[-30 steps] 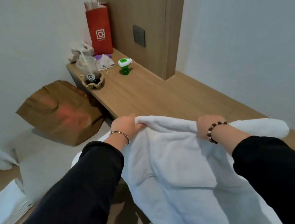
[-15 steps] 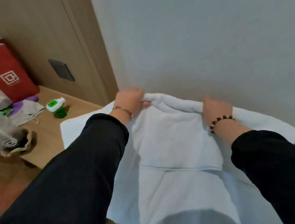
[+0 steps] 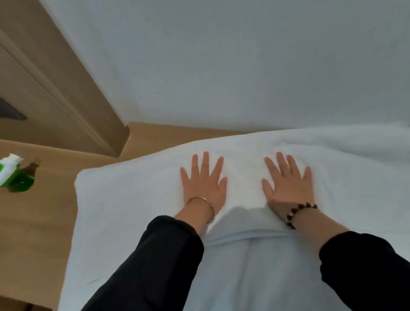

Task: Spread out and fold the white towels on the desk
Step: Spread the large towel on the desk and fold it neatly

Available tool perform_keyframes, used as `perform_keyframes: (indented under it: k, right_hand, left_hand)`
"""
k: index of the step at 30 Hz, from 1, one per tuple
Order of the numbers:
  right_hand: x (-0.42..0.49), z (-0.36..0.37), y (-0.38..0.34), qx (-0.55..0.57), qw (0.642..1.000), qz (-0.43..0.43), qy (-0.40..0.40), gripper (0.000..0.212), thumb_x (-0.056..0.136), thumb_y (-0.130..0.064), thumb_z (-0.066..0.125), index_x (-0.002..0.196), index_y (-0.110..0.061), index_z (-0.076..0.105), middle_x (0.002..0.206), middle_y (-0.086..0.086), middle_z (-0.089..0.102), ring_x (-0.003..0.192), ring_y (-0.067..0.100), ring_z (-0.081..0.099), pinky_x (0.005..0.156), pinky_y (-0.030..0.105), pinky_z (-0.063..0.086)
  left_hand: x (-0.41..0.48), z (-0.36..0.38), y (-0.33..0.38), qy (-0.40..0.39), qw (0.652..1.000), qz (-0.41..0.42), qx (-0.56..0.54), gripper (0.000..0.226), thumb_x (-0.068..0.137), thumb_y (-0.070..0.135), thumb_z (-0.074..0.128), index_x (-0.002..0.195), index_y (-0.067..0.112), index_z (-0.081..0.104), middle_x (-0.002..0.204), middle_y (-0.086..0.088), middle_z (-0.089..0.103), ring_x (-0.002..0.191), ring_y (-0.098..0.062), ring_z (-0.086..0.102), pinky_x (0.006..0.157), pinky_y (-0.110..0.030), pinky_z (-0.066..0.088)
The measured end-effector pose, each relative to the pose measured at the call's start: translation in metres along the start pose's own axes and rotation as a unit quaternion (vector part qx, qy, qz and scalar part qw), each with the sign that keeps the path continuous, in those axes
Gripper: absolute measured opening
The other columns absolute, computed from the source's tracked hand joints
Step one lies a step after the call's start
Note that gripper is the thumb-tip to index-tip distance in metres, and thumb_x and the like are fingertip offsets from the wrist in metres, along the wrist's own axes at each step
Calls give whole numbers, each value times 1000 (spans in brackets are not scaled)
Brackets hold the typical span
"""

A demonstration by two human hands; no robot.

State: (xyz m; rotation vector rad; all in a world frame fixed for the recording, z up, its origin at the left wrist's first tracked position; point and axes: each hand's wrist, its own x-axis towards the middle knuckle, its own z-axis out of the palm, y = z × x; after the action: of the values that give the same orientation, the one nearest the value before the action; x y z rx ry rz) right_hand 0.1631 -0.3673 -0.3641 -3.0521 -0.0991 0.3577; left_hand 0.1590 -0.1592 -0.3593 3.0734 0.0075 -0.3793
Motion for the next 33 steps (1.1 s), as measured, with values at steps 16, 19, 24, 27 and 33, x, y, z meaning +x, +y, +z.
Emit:
perform_keyframes:
  k: [16,19,24,27,33]
  right_hand:
    - [4,-24,48,-7,996,87,-31,59,99,-44,14,151,-27,-7,158,1,-16,145,23,-14,115,54,-5]
    - [-19,-26,34,44,997,-53,-40,61,99,-46,24,152,-26,0,159,1,-14,146,20,-11,115,48,-3]
    - [-57,-16,31,62,984,-150,-73,59,95,-48,40,149,-30,22,160,-3,-2,146,18,-6,116,48,2]
    - [-68,-14,32,115,980,-160,-35,47,94,-38,52,137,-24,42,158,-4,15,146,15,6,117,39,13]
    - [-74,-19,30,126,983,-130,-2,18,95,-16,49,112,-17,54,150,-6,36,140,15,27,106,30,33]
  left_hand:
    - [55,-16,60,-5,990,130,56,53,99,45,9,149,35,-9,157,1,-17,144,-24,-15,114,-54,-2]
    - [29,-24,43,-35,983,179,16,56,99,45,21,151,31,3,159,0,-9,145,-22,-12,114,-52,0]
    - [-34,-29,-3,-52,954,295,4,65,89,48,53,145,20,35,155,-8,22,142,-25,19,114,-43,20]
    - [-56,-28,-18,6,956,283,-77,40,82,26,68,118,9,62,132,-11,53,123,-30,47,95,-39,43]
    - [-72,-25,-60,170,948,257,-84,24,64,-3,78,68,13,60,70,-1,59,66,-24,59,44,-27,45]
